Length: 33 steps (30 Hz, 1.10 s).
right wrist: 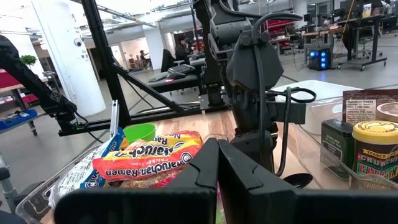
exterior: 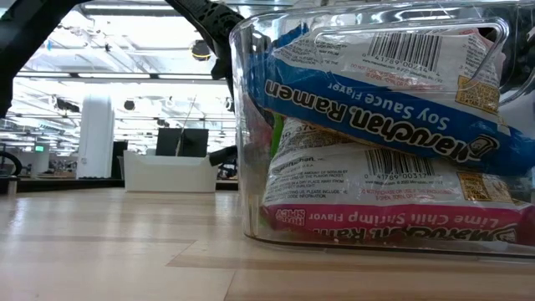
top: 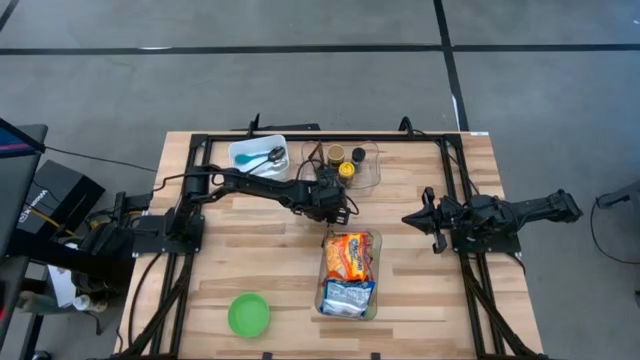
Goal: Pick & Place Food Item
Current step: Put the black spoon into the white bin
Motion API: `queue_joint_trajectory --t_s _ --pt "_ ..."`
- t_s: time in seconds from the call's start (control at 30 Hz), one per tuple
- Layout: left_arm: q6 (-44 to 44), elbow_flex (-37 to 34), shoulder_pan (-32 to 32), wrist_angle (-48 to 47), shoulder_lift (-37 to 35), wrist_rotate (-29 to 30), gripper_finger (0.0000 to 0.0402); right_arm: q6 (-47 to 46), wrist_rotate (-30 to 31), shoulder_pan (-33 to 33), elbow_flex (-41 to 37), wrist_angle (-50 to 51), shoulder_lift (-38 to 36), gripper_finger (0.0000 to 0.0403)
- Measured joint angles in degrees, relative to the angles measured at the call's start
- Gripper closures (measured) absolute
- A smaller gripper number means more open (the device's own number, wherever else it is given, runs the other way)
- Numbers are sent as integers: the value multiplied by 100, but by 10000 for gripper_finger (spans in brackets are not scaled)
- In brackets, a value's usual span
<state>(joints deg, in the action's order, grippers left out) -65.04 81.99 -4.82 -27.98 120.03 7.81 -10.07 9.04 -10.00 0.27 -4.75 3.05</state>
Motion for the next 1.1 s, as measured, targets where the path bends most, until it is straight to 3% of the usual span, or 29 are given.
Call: queue_joint_trajectory --t_s 1.1 --pt "6 0 7 72 -232 120 286 0 0 1 -1 4 0 403"
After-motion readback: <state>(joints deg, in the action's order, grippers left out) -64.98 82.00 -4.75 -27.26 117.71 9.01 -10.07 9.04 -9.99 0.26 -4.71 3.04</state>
